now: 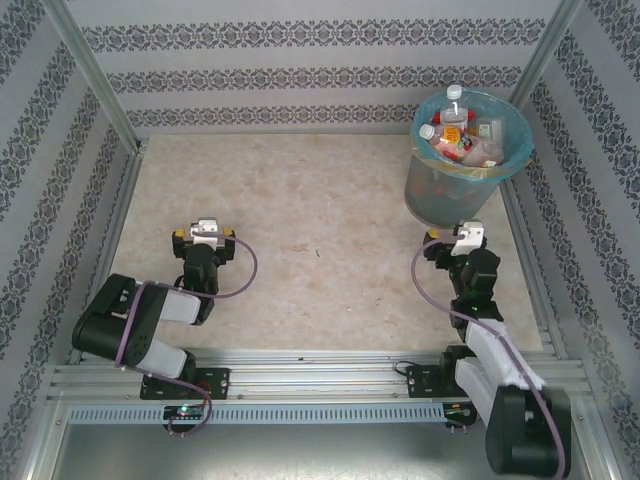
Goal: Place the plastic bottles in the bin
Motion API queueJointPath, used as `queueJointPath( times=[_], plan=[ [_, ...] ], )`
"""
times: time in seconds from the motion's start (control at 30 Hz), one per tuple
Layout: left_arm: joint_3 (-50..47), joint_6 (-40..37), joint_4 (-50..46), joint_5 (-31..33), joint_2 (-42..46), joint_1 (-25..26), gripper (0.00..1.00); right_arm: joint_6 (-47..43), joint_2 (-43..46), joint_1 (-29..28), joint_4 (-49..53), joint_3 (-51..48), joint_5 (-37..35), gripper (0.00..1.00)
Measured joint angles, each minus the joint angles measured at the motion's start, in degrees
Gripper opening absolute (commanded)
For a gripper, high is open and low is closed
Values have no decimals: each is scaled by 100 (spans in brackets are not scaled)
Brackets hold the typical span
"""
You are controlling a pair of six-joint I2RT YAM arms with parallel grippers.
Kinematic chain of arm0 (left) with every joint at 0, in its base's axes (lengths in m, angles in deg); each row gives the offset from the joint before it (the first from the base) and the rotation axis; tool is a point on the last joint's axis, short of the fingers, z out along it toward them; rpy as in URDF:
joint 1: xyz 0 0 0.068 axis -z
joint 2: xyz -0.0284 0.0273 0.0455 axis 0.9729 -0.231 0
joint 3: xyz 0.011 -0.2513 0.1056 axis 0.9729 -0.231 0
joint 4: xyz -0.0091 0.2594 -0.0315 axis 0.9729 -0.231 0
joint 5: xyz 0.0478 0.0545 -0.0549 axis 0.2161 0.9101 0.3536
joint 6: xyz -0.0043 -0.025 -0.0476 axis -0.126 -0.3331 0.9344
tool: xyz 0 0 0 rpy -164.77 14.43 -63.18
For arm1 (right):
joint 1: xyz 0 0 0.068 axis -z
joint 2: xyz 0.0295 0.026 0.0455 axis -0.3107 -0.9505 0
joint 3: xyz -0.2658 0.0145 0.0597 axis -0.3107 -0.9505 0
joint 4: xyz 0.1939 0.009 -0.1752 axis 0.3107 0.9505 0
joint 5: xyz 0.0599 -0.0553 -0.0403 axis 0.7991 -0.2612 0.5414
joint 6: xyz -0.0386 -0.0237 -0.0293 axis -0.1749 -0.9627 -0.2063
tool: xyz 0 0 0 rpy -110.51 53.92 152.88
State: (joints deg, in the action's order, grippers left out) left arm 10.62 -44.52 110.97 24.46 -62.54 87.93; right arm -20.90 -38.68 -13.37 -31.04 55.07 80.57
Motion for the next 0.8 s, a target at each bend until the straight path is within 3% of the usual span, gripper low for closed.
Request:
queueJointPath(
  times=[0.27, 0.5, 0.57, 0.8],
  plan=[
    [142, 168, 232, -994, -470, -640, 100, 39, -2046, 26, -1687, -44, 546, 84],
    [337, 352, 33, -1102, -518, -693, 100, 247, -3762, 116, -3386, 48, 857, 86],
    [533, 398, -144, -1080, -518, -693, 100, 369, -3764, 111, -3265, 92, 710, 98],
    [640, 457, -280, -1069, -518, -693, 100, 446, -3692, -155, -3202, 496, -133, 98]
  ],
)
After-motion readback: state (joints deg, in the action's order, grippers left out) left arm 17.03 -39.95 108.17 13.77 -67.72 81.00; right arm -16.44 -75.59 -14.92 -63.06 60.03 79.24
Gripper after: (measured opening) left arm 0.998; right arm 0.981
